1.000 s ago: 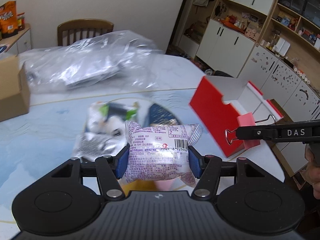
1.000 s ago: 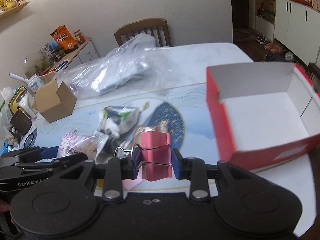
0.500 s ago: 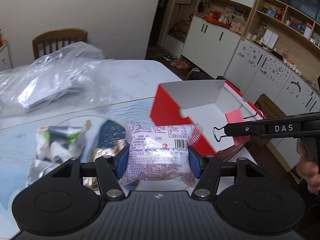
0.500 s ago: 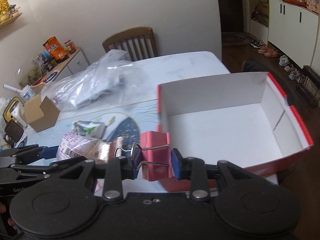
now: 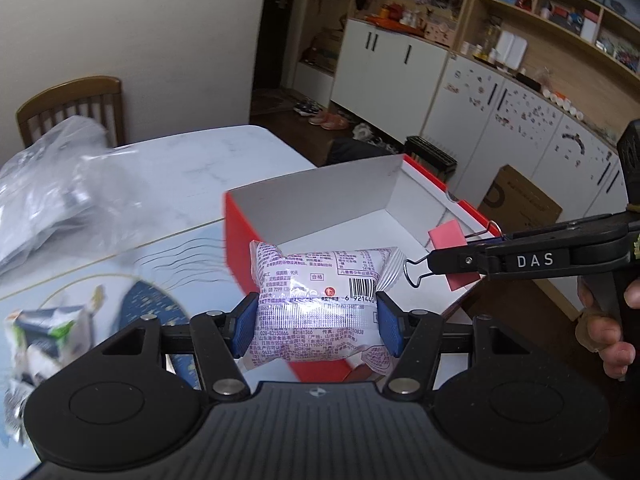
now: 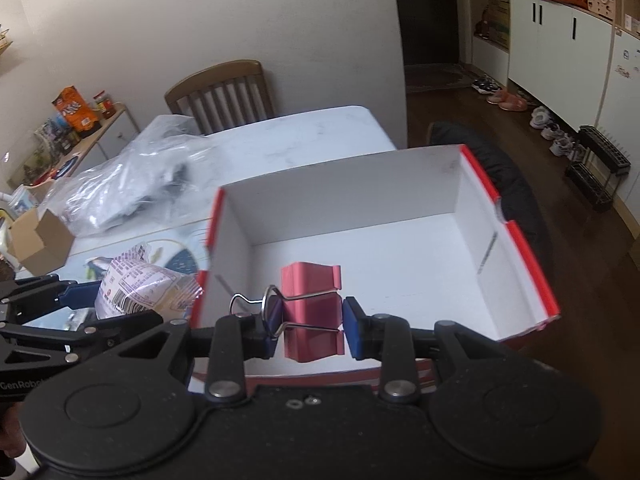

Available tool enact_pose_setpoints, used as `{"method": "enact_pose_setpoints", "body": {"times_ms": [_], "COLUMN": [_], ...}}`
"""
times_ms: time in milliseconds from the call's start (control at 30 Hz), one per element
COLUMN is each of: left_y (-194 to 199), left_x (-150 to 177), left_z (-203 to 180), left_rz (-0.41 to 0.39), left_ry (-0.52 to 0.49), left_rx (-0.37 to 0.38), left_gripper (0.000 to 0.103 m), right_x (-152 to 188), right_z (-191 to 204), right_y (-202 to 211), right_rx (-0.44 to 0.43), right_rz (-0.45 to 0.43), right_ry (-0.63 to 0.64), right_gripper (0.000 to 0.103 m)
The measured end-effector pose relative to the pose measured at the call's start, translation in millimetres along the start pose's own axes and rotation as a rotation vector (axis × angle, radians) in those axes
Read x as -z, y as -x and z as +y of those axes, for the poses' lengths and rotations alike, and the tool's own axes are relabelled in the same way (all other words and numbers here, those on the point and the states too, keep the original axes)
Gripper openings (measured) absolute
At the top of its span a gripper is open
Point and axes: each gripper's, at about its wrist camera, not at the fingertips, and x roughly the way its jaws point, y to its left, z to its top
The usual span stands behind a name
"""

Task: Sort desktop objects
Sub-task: 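Lift the bread bun and pink clip and carry both toward the red shoebox, then lower the bread bun and clip into the shoebox and open both tools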

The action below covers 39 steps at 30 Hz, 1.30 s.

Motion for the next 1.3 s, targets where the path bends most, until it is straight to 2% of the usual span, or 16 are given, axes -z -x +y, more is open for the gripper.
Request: {"method": "enact_pose_setpoints", "body": {"times_ms": [467, 700, 1100, 1300], "left_y": [-62, -91, -137, -150], "left_x": [-21, -27, -33, -31], "left_z": [-37, -44, -39, -46], "left_rz": [0.071, 0.119, 0.228, 0.263], "left_ry": [-0.145, -0.188, -0.219, -0.257], "left_rx": [0.020, 0.029, -0.015, -0.015], "left_gripper": [0.060, 0.060, 0.060, 0.060], "right_x": [-13, -19, -32, -35], "right_z": [-47, -52, -62, -65], "right_y": [-33, -61, -114, -127], "right_rx": [0.060, 0.099, 0.157, 0.157], "right_rz": [0.045, 0.085, 0.183, 0.226], "right_ry": [-0.019, 0.017, 0.058, 0.071], "right_gripper": [0.032, 0.032, 0.032, 0.032]}}
